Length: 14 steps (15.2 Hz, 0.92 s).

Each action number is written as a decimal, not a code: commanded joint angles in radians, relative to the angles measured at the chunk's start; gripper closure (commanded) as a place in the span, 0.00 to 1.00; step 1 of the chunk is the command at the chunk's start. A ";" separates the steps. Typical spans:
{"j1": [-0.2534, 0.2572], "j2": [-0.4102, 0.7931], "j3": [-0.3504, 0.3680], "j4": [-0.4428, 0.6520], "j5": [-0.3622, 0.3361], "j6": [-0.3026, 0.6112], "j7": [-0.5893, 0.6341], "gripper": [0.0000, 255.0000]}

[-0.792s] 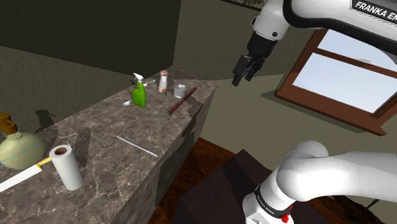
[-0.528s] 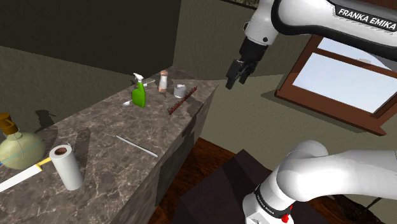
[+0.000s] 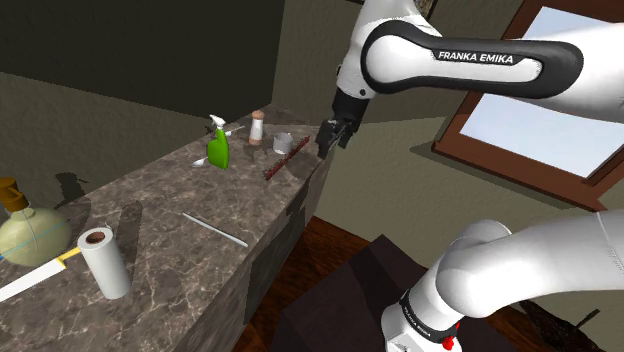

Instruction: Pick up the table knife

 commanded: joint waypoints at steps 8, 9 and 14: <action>0.027 0.288 0.057 0.023 -0.003 0.237 0.008 0.00; 0.029 0.324 0.063 0.032 -0.007 0.260 0.010 0.00; 0.041 0.507 0.091 0.093 -0.035 0.364 0.026 0.00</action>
